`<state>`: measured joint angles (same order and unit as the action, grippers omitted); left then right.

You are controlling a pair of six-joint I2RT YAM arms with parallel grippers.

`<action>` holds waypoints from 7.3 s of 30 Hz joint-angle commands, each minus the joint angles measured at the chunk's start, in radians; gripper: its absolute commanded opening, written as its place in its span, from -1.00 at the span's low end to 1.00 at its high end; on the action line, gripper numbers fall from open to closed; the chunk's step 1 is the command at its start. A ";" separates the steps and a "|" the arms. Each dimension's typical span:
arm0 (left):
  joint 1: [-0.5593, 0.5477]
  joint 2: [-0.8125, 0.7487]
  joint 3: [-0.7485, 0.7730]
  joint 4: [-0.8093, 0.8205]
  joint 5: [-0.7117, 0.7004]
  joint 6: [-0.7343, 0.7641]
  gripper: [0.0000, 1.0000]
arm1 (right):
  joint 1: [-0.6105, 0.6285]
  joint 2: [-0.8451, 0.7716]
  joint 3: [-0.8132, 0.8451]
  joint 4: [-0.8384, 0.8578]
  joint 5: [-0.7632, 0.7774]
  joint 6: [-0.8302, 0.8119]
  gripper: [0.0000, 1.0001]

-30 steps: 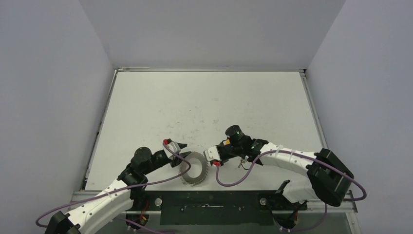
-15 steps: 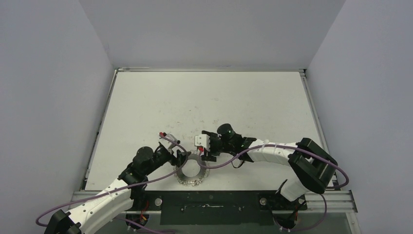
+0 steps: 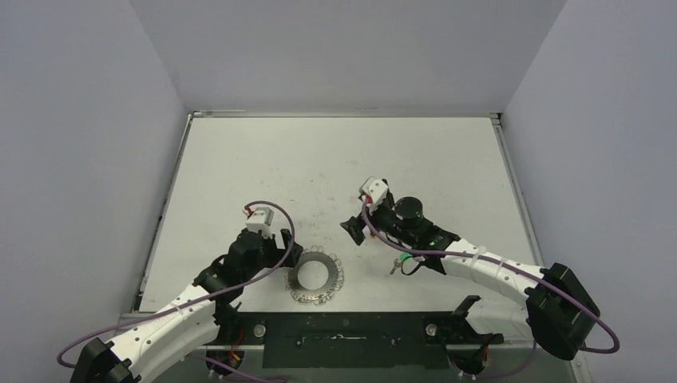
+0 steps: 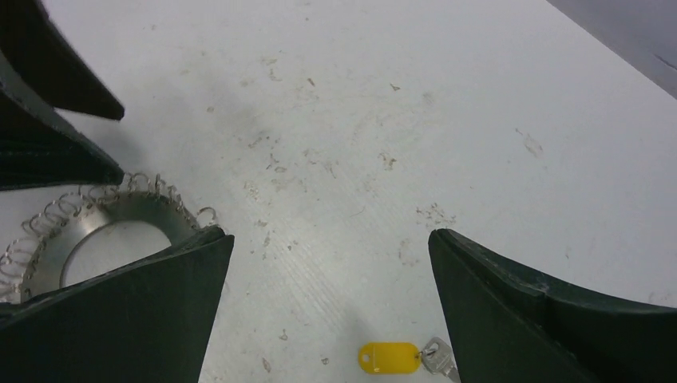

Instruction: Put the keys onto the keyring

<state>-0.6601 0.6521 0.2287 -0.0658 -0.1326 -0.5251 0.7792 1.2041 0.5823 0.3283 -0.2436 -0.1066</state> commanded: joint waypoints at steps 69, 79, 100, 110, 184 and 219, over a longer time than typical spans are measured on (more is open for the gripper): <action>0.068 0.230 0.104 -0.216 0.129 -0.254 0.29 | 0.040 0.395 0.221 -0.371 -0.096 0.565 0.05; 0.073 0.254 0.132 -0.202 0.133 -0.228 0.29 | 0.046 0.471 0.262 -0.376 -0.057 0.543 -0.52; 0.065 0.230 0.227 -0.261 0.140 -0.165 0.12 | 0.060 0.371 0.319 -0.511 -0.011 0.509 0.01; 0.065 0.241 0.221 -0.268 0.107 -0.168 0.11 | 0.060 0.457 0.251 -0.441 -0.027 0.627 -0.12; 0.220 0.286 0.164 -0.192 0.283 -0.192 0.13 | 0.209 0.675 0.678 -0.671 0.016 0.535 -0.42; 0.220 0.274 0.175 -0.218 0.263 -0.172 0.13 | 0.214 0.770 0.763 -0.692 -0.001 0.513 -0.58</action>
<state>-0.4477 0.9440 0.3820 -0.2878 0.1398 -0.7185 0.9955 1.9553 1.2980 -0.3611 -0.2588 0.4210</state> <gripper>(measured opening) 0.567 0.208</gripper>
